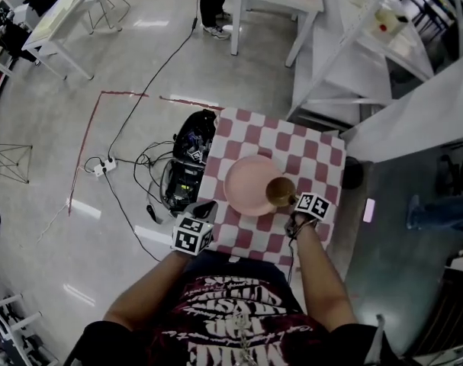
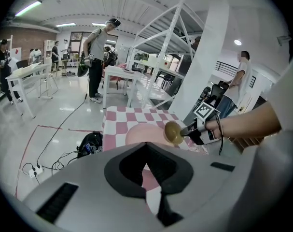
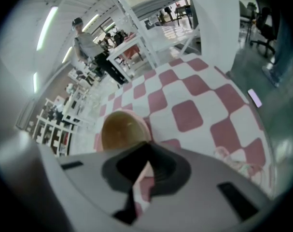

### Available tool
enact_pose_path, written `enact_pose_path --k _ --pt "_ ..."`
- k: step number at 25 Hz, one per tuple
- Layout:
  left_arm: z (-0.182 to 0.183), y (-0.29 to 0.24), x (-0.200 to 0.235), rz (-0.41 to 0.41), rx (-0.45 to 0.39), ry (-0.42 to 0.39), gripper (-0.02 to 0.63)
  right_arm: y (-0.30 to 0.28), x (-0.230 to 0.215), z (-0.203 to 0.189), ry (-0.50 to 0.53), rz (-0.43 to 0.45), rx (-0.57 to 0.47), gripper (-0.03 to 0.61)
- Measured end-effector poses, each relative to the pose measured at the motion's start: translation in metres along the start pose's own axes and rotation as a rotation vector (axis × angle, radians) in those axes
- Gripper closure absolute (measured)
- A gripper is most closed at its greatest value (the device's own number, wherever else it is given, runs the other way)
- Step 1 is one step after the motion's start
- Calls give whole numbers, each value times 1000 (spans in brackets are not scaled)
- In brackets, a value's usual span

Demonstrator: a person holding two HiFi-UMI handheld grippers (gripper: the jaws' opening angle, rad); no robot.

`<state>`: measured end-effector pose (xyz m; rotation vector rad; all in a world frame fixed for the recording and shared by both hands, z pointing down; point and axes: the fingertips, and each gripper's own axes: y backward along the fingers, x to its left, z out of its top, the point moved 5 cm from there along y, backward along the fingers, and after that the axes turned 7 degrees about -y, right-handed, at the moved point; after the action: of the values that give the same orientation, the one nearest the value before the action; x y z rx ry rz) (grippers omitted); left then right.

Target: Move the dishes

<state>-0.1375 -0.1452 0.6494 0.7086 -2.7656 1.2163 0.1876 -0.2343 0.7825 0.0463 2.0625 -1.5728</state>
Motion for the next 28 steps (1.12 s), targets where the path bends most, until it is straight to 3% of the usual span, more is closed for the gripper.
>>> enact_pose_path --k 16,28 --pt "25 -39 -72 -25 -13 -4 588 54 -99 70 -148 -7 -57 538" --pt "10 -32 -100 64 -4 43 588 30 -155 78 -195 -56 31 538"
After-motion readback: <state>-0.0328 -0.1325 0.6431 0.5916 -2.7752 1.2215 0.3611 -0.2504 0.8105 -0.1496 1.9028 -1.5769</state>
